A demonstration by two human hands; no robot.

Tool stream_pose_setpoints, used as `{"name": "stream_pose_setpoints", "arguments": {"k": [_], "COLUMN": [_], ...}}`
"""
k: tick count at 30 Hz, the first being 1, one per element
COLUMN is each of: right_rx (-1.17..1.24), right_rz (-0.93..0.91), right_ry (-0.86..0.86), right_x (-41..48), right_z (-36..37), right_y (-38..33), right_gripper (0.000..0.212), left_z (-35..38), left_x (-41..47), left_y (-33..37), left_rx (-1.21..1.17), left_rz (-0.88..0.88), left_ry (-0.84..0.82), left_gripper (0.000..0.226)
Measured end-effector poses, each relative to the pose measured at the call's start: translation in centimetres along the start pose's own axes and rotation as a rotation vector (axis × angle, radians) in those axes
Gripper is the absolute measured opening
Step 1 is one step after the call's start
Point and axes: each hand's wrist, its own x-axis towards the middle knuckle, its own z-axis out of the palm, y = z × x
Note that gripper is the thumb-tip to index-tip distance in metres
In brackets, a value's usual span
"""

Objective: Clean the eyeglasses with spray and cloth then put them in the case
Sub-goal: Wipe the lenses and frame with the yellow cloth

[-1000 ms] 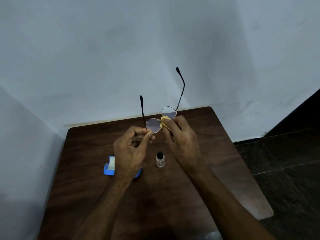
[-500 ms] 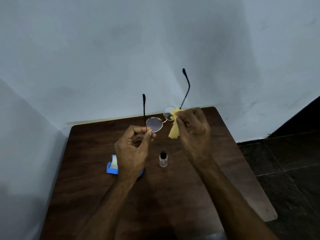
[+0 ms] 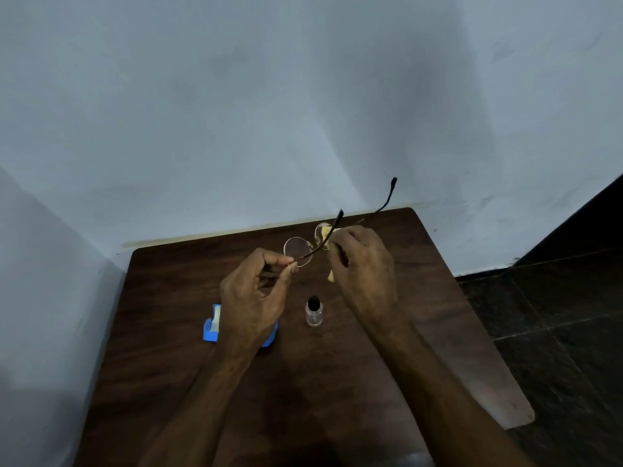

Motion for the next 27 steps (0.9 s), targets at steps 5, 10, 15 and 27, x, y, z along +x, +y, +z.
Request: {"name": "stream_pose_setpoints", "arguments": {"k": [5, 10, 15, 27], "right_rx": [0.026, -0.006, 0.03, 0.305], "right_rz": [-0.034, -0.026, -0.004, -0.136], "right_ry": [0.009, -0.078, 0.023, -0.004], "right_x": [0.3, -0.6, -0.4, -2.3], "right_z": [-0.4, -0.6, -0.7, -1.7], "right_y": [-0.9, -0.5, -0.1, -1.8], "right_gripper": [0.027, 0.033, 0.021, 0.038], "left_z": [0.5, 0.5, 0.6, 0.9], "left_x": [-0.3, -0.4, -0.9, -1.0], "left_y": [0.0, -0.1, 0.1, 0.7], "left_rx": [-0.037, -0.056, -0.075, -0.039], "left_rz": [-0.028, -0.049, -0.053, 0.004], "left_ry": [-0.063, -0.044, -0.039, -0.022], "left_gripper": [0.01, 0.012, 0.013, 0.01]}}
